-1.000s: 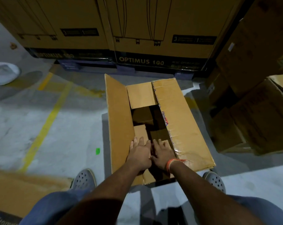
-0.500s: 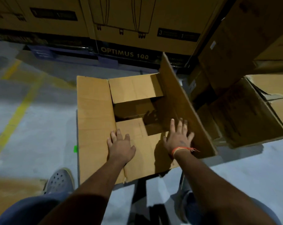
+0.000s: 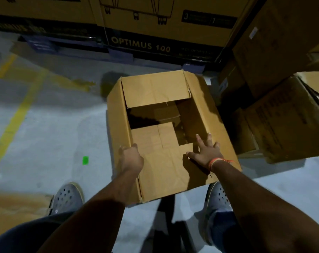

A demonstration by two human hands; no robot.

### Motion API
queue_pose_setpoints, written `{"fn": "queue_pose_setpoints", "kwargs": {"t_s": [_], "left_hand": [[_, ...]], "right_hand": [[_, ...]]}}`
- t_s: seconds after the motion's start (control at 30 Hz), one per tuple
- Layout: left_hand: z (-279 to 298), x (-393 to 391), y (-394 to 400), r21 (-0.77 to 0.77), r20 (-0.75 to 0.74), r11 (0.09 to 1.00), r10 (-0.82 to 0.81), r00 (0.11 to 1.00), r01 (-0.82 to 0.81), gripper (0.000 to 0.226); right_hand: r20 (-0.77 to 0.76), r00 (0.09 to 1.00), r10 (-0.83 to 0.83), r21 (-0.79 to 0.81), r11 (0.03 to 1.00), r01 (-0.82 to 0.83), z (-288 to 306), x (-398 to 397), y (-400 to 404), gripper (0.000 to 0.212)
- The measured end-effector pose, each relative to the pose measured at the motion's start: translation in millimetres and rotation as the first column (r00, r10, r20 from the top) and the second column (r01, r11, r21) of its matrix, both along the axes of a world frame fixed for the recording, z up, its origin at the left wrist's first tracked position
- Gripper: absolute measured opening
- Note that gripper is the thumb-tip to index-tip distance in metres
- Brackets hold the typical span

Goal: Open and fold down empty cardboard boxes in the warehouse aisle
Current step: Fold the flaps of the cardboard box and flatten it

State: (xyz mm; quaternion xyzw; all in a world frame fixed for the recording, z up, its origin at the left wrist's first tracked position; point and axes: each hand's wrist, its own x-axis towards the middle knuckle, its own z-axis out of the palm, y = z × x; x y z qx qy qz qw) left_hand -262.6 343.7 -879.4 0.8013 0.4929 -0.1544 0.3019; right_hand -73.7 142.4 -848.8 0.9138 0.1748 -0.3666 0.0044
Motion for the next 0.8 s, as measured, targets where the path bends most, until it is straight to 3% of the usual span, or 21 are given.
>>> {"fn": "queue_pose_setpoints", "kwargs": {"t_s": [0.17, 0.23, 0.4, 0.47, 0.57, 0.67, 0.73, 0.8], "left_hand": [[14.5, 0.1, 26.0, 0.127, 0.092, 0.992, -0.041, 0.995, 0.029, 0.054], [14.9, -0.8, 55.6, 0.194, 0.045, 0.975, -0.123, 0.991, 0.112, 0.052], [27.7, -13.4, 94.9, 0.171, -0.122, 0.941, -0.274, 0.954, 0.292, 0.030], [50.3, -12.7, 92.6, 0.165, -0.009, 0.954, -0.252, 0.968, 0.250, 0.028], [90.7, -9.1, 84.6, -0.015, 0.161, 0.994, -0.105, 0.981, 0.109, 0.037], [117.3, -20.9, 74.6, -0.172, 0.130, 0.974, -0.127, 0.983, 0.149, 0.032], [124.2, -33.6, 62.9, -0.267, 0.098, 0.927, -0.244, 0.965, 0.262, 0.026], [124.1, -45.0, 51.6, -0.420, 0.058, 0.838, -0.359, 0.932, 0.349, 0.018]], "right_hand": [[0.091, 0.994, 0.063, 0.031, 0.997, -0.066, 6.9, -0.5, 11.4, 0.089], [0.152, 0.981, 0.124, 0.050, 0.990, -0.133, 7.6, -6.9, 19.9, 0.084], [0.161, 0.939, 0.304, 0.059, 0.947, -0.316, 16.3, -28.7, 38.7, 0.064], [0.242, 0.935, 0.260, 0.113, 0.949, -0.293, 29.0, -33.1, 40.0, 0.055], [0.332, 0.935, 0.125, 0.207, 0.957, -0.201, 54.8, -32.7, 34.3, 0.060], [0.103, 0.995, -0.013, 0.368, 0.929, -0.026, 75.2, -34.9, 23.0, 0.043], [-0.091, 0.994, 0.052, 0.356, 0.934, -0.016, 86.5, -41.5, 14.4, 0.028], [-0.329, 0.931, 0.159, 0.301, 0.952, -0.056, 96.4, -52.8, 7.0, 0.050]]}}
